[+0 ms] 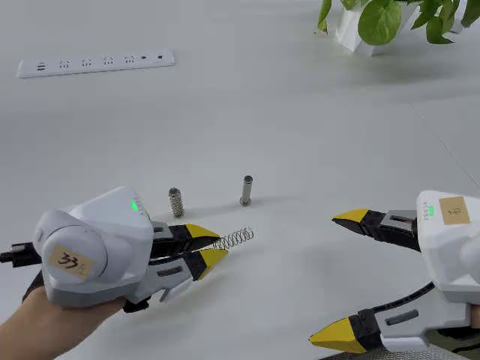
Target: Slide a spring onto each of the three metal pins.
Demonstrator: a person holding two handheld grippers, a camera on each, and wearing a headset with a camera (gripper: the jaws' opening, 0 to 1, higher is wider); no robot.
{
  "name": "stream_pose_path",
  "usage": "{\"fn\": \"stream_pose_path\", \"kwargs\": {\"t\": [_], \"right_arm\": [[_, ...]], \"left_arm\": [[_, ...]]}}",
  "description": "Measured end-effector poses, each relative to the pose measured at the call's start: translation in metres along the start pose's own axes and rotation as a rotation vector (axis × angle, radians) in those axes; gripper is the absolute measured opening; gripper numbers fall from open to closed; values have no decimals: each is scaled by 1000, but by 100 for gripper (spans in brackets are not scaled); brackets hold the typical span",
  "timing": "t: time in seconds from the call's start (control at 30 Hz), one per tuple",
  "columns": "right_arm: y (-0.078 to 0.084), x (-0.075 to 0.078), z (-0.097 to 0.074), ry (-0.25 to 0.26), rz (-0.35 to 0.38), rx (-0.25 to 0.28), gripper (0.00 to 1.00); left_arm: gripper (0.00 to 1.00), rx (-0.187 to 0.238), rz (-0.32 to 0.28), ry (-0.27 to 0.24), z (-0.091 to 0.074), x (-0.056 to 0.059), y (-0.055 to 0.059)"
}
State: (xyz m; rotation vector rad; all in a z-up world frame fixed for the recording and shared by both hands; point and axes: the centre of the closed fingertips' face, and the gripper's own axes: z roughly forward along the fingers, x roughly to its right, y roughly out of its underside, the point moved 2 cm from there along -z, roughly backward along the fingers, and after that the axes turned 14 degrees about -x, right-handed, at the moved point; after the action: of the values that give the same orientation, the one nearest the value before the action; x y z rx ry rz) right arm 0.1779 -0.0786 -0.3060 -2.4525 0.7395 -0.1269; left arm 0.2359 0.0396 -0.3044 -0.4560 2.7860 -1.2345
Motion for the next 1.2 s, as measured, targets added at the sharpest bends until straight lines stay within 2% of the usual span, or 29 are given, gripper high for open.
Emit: {"fn": "stream_pose_path", "kwargs": {"t": [0.43,0.7,0.93,1.1,1.2], "right_arm": [[-32,-12,5,-39,-146,-8,82],[-53,-15,4,-66,-205,11,74],[-58,-13,9,-86,-286,-28,63],[-75,-14,10,-94,-365,-27,55],[-84,-16,10,-116,-388,-14,50]], "left_arm": [[6,29,-15,-34,-35,7,7],[6,56,-13,-30,-55,15,4],[6,67,-3,-30,-65,18,2],[6,73,-3,-25,-70,20,3],[6,72,-2,-28,-71,21,4]]}}
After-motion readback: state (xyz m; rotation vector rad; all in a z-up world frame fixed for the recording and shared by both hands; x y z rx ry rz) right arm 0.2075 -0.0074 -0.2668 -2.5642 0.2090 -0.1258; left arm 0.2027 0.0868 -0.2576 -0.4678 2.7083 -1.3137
